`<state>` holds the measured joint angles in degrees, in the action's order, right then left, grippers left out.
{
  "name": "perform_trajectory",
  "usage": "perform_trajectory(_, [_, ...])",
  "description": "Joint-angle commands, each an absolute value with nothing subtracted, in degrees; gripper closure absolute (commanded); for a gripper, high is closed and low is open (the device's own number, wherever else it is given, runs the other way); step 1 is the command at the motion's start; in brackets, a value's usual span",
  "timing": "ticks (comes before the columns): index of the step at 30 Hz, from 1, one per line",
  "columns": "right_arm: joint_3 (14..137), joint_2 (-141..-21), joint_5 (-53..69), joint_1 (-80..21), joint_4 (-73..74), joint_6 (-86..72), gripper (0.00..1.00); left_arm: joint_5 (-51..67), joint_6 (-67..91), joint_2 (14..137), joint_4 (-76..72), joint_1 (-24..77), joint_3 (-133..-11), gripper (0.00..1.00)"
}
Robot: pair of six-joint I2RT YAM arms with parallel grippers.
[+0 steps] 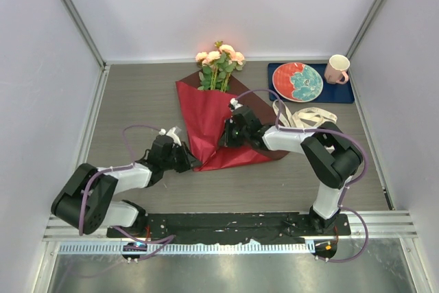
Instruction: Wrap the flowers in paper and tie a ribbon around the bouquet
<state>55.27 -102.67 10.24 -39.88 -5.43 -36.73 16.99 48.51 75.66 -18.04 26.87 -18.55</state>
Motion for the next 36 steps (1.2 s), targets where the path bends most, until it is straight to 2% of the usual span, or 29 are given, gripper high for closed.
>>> perform_trajectory(1, [55.19, -99.94, 7.39, -39.55, -3.27, -33.84, 0.90, 18.02, 49.74, 80.50, -23.11, 26.54, -17.23, 0.92])
perform_trajectory(3, [56.59, -98.71, 6.24, -39.55, -0.72, -31.65, 0.77, 19.24, 50.18, 83.65, -25.56, 26.54, -16.70, 0.95])
perform_trajectory(10, [59.06, -90.53, -6.22, -46.04, 11.06, -27.34, 0.51, 19.69, 50.98, 86.13, -28.57, 26.54, -15.82, 0.97])
perform_trajectory(15, [63.36, -95.33, -3.71, -50.79, 8.53, -28.04, 0.46, 19.42, 49.05, 83.59, -24.97, 26.54, -15.91, 0.97])
perform_trajectory(16, [64.59, -97.10, -2.73, -51.15, 8.70, -28.82, 0.46, 19.25, 48.96, 83.24, -24.53, 26.46, -16.00, 0.97])
perform_trajectory(19, [64.69, -101.42, 1.56, -51.42, 2.57, -30.58, 0.54, 19.07, 48.34, 81.92, -22.33, 26.46, -16.52, 0.97])
perform_trajectory(20, [64.60, -102.30, 1.58, -51.33, 2.29, -31.28, 0.64, 19.07, 48.43, 81.31, -22.24, 26.54, -16.35, 0.97])
perform_trajectory(21, [64.60, -103.70, 1.15, -51.24, 2.29, -31.29, 0.69, 19.16, 48.34, 81.04, -22.06, 26.46, -16.43, 0.97])
perform_trajectory(24, [62.24, -103.54, 0.18, -51.24, 1.68, -31.55, 0.80, 19.69, 47.90, 80.07, -20.83, 26.46, -16.87, 0.96])
perform_trajectory(27, [58.63, -102.40, -1.49, -51.33, 0.36, -32.25, 0.87, 20.47, 47.37, 78.32, -19.60, 26.46, -17.93, 0.93])
perform_trajectory(29, [57.23, -101.60, -0.79, -51.41, 0.35, -32.69, 0.88, 21.53, 47.90, 77.09, -18.72, 26.02, -19.15, 0.90])
perform_trajectory(32, [55.21, -100.55, 1.67, -51.50, -2.36, -34.62, 0.88, 23.82, 50.53, 74.01, -19.42, 24.79, -21.43, 0.74])
perform_trajectory(36, [54.32, -101.34, 4.48, -51.42, -5.89, -37.78, 0.88, 23.73, 51.77, 72.16, -17.05, 24.08, -26.01, 0.66])
